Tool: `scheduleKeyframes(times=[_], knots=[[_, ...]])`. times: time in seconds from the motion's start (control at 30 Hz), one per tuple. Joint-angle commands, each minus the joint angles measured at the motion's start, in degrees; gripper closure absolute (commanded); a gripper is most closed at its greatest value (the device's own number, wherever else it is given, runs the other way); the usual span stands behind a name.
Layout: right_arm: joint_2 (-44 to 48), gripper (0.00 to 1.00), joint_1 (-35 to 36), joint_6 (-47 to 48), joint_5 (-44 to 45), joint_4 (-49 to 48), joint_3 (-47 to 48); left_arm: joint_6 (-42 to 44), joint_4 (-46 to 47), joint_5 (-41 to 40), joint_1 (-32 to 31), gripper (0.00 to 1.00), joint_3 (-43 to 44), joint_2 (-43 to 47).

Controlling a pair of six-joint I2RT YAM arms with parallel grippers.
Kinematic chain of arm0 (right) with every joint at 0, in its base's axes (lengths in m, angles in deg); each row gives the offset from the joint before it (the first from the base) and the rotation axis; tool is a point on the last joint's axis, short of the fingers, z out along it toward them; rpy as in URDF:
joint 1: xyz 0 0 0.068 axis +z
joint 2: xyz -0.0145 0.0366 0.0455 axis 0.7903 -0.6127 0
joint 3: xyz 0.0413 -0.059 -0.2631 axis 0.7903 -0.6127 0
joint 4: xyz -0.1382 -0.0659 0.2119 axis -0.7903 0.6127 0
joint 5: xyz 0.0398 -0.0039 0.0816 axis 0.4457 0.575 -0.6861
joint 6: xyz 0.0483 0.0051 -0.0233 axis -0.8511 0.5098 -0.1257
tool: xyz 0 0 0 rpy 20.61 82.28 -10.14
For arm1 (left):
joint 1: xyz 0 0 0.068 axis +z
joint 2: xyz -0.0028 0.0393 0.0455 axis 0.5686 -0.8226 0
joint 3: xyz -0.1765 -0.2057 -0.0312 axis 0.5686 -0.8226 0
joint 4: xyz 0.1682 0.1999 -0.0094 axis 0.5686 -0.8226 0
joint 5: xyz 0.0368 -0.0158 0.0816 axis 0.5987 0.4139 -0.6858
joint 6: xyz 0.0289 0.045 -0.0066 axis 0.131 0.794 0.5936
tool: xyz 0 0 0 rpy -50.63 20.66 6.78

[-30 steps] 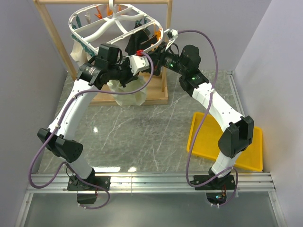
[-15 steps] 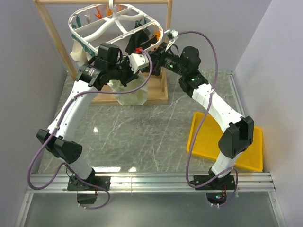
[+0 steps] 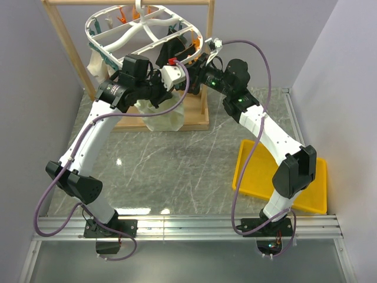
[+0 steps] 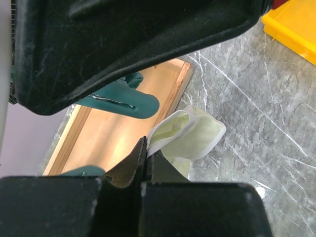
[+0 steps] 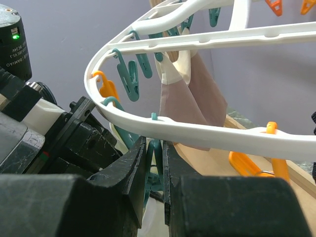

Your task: Clip the underwear to the hanger

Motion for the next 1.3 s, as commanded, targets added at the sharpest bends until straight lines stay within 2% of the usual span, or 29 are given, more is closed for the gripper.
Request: scheduleKeyframes(times=[0.0,0.2,0.43,0.73,1.27], knots=[[2.92,1.0,0.85,1.09,-3.54,1.98,-1.49,-3.89,6.6,-4.75,1.26,1.0,1.77,1.27],[3.01,1.0,0.85,1.01,-3.1,1.63,-2.1,-6.44,6.25,-6.16,1.43,1.0,4.15,-0.4],[2.48,1.0,1.02,0.13,-1.7,1.19,-1.58,-7.06,9.32,-5.28,1.34,1.0,-2.44,3.38],[2.57,1.0,1.02,-1.54,-0.55,0.48,-1.49,-11.19,9.94,-7.57,1.08,1.0,-3.41,3.73],[2.22,1.0,1.46,-3.65,2.96,0.66,-0.61,-10.4,9.77,-8.1,-0.15,1.0,-5.52,4.09]])
